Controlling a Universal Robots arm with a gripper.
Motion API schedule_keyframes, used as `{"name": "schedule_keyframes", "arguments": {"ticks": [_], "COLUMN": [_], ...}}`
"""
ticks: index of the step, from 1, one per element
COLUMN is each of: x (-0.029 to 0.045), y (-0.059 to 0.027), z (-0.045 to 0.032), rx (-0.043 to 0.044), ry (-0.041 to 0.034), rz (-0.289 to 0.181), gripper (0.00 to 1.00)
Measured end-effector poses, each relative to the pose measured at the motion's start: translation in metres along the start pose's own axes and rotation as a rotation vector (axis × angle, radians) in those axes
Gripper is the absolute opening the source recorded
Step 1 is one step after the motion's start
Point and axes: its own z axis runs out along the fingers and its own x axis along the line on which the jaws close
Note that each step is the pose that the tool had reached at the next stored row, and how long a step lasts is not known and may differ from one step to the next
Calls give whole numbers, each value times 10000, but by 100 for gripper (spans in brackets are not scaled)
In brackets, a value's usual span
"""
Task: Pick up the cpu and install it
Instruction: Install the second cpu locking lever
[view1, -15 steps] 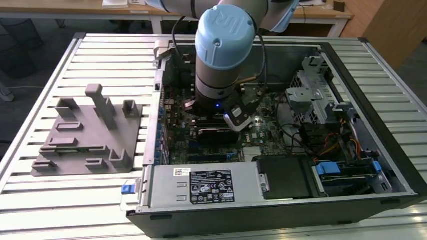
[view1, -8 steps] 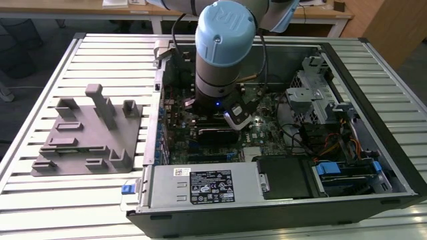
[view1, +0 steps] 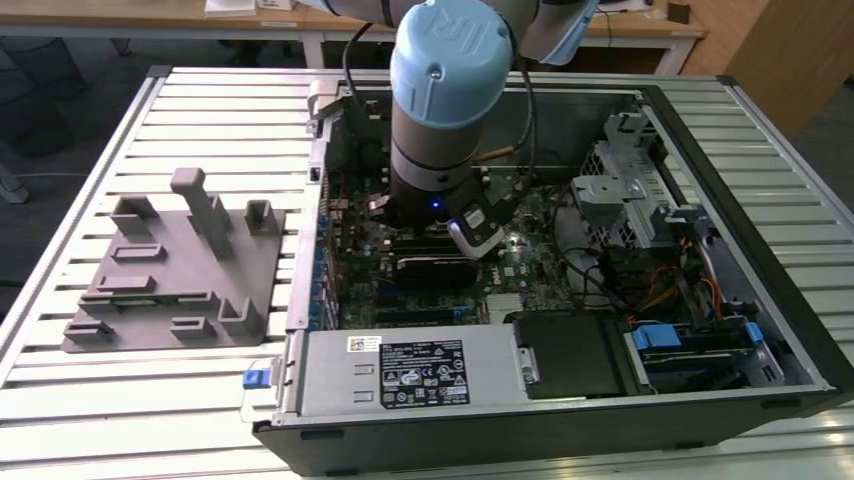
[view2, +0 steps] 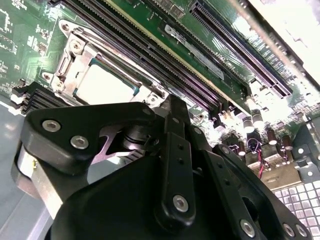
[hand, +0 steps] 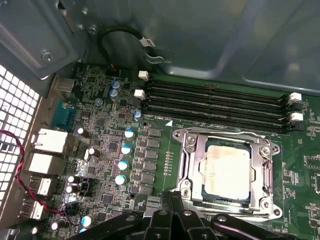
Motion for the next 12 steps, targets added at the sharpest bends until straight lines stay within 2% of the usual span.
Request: {"name": "schedule_keyframes", "arguments": {"ticks": [6, 12], "x": [-1, -2], "y": [8, 35], "z": [-27, -107], "rx": [1, 0], "ry": [1, 1], "rz": [-2, -2], "gripper": [11, 11]}}
